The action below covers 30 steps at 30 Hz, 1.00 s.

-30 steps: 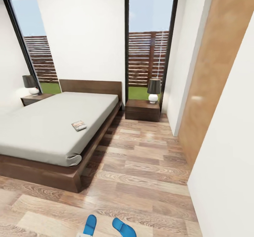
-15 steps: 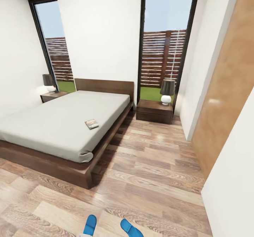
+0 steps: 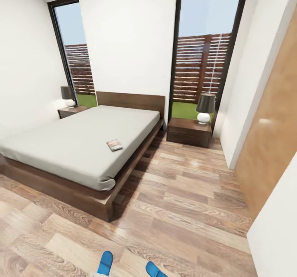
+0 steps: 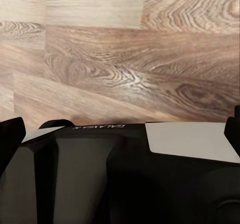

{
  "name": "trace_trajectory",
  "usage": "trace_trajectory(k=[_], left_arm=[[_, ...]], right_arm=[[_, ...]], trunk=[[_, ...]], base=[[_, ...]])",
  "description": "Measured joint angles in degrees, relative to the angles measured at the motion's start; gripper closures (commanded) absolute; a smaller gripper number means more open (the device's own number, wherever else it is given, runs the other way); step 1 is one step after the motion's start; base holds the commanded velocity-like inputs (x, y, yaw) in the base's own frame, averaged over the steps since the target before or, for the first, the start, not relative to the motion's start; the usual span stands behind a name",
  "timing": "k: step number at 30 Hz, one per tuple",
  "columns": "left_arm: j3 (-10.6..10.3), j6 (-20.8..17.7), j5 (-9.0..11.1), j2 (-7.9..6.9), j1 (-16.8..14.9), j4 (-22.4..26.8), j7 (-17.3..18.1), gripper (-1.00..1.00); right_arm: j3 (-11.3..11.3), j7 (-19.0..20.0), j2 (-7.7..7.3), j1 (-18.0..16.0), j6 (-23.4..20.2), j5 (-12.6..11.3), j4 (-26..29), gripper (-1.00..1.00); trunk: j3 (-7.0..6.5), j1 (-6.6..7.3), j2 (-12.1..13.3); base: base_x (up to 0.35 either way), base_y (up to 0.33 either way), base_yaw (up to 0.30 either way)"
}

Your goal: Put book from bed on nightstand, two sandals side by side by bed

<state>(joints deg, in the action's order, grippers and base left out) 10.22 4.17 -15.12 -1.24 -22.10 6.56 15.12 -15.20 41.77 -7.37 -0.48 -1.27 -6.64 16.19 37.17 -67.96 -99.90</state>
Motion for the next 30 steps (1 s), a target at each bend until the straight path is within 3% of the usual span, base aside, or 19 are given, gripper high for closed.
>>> trace_trajectory(k=[22, 30], left_arm=[[0.00, 0.00, 0.00, 0.00, 0.00, 0.00, -0.02, 1.00], [0.01, 0.00, -0.01, 0.01, -0.01, -0.02, -0.02, 1.00]], right_arm=[[0.00, 0.00, 0.00, -0.01, 0.00, -0.05, 0.02, -1.00], [0.02, 0.00, 0.00, 0.02, 0.00, -0.12, 0.04, -1.00]], trunk=[[0.00, 0.00, 0.00], [0.00, 0.03, 0.00]], base=[[0.000, 0.000, 0.289], [0.175, 0.000, 0.056]])
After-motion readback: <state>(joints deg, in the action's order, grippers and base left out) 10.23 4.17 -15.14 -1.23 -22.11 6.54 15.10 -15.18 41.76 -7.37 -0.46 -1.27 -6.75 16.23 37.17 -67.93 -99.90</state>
